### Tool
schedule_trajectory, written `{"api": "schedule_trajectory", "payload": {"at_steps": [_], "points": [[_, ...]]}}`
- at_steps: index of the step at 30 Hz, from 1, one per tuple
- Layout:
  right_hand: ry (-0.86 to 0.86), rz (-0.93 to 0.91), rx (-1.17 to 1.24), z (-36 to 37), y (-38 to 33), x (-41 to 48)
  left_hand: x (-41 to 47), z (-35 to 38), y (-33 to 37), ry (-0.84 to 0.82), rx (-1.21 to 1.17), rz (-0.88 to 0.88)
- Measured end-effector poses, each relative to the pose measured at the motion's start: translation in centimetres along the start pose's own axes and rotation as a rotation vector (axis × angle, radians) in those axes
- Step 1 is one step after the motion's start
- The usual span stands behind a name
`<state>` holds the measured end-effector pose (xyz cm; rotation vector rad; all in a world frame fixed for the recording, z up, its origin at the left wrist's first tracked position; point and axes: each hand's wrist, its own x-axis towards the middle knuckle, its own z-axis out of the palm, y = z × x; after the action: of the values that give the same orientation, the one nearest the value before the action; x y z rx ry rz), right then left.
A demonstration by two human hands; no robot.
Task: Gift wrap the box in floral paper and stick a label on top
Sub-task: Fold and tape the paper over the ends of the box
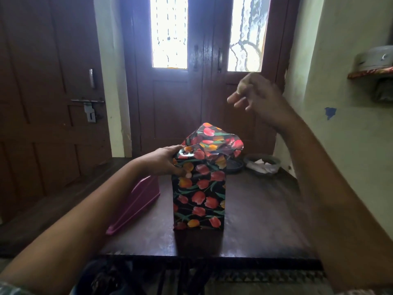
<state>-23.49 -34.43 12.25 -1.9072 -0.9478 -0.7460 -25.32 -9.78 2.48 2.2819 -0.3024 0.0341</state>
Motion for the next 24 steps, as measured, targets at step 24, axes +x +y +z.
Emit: {"api": "schedule_trajectory", "payload": {"at_steps": [24], "points": [[0.019,-0.089,-0.248,7.3,0.3,-1.9,-0.6,0.4,0.5,0.026,0.006,0.006]]}}
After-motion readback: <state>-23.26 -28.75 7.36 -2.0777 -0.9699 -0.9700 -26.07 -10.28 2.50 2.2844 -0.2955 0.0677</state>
